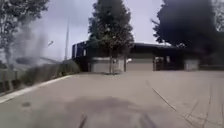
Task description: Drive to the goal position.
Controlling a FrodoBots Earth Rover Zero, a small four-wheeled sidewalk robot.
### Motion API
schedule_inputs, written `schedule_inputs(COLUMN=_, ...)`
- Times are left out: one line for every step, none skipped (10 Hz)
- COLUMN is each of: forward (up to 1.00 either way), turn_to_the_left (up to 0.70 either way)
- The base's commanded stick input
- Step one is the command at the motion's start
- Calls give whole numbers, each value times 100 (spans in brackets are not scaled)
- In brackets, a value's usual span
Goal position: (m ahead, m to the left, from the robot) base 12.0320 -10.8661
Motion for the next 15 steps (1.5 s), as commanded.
schedule_inputs(forward=70, turn_to_the_left=-25)
schedule_inputs(forward=70, turn_to_the_left=-25)
schedule_inputs(forward=70, turn_to_the_left=-25)
schedule_inputs(forward=70, turn_to_the_left=-25)
schedule_inputs(forward=70, turn_to_the_left=-25)
schedule_inputs(forward=70, turn_to_the_left=-25)
schedule_inputs(forward=70, turn_to_the_left=-25)
schedule_inputs(forward=70, turn_to_the_left=-25)
schedule_inputs(forward=70, turn_to_the_left=-25)
schedule_inputs(forward=70, turn_to_the_left=-25)
schedule_inputs(forward=70, turn_to_the_left=-25)
schedule_inputs(forward=70, turn_to_the_left=-25)
schedule_inputs(forward=70, turn_to_the_left=-25)
schedule_inputs(forward=70, turn_to_the_left=-25)
schedule_inputs(forward=70, turn_to_the_left=-25)
